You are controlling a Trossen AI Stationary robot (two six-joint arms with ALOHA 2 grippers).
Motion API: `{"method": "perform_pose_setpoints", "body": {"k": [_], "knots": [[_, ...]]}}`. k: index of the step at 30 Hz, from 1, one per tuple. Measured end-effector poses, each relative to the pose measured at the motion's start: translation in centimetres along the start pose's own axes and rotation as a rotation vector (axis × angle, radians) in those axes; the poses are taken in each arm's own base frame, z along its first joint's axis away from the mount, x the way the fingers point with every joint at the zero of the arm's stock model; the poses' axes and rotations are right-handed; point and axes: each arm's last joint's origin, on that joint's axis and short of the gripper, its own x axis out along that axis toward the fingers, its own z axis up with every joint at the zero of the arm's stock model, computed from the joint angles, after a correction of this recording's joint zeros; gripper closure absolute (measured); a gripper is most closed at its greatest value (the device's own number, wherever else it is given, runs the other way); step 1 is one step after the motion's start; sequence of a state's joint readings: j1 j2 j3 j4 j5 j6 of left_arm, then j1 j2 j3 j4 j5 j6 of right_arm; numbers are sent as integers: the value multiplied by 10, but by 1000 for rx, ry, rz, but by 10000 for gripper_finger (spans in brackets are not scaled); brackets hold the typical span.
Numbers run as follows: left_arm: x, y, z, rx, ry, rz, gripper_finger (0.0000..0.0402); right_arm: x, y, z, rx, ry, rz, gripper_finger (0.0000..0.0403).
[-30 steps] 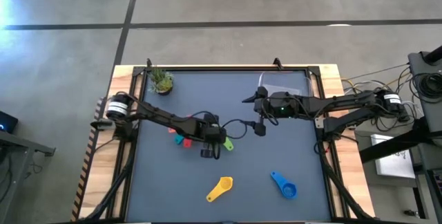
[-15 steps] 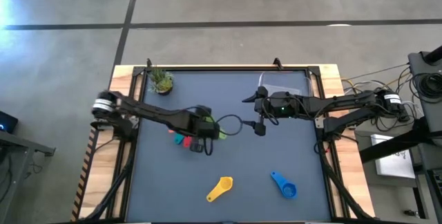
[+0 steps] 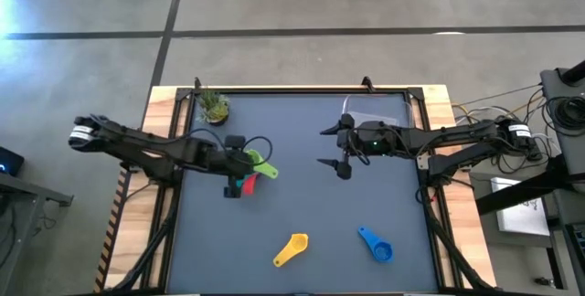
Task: Nest measuring cups in basket
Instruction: Stack the green measuring cup on top of the light blue measuring cup
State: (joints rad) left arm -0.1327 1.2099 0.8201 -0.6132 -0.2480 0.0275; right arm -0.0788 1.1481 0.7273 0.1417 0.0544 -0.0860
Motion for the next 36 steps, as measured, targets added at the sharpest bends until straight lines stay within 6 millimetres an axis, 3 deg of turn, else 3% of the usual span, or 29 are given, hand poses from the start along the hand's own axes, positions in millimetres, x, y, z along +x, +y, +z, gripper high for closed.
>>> {"method": "perform_pose_setpoints", "body": {"k": [5, 15, 25, 30, 36], "knots": [[6, -2, -19, -21, 2, 3, 394, 0, 0, 1, 22, -9, -1, 5], [8, -2, -20, -37, 4, 6, 315, 0, 0, 0, 24, -10, 0, 5], [-6, 3, 20, -95, -204, 10, 237, 0, 0, -3, 23, 0, 0, 5], [5, 2, 33, -111, -256, 14, 229, 0, 0, -3, 23, 0, 0, 5], [35, 0, 41, -133, -251, 26, 231, 0, 0, -3, 23, 0, 0, 5]]}}
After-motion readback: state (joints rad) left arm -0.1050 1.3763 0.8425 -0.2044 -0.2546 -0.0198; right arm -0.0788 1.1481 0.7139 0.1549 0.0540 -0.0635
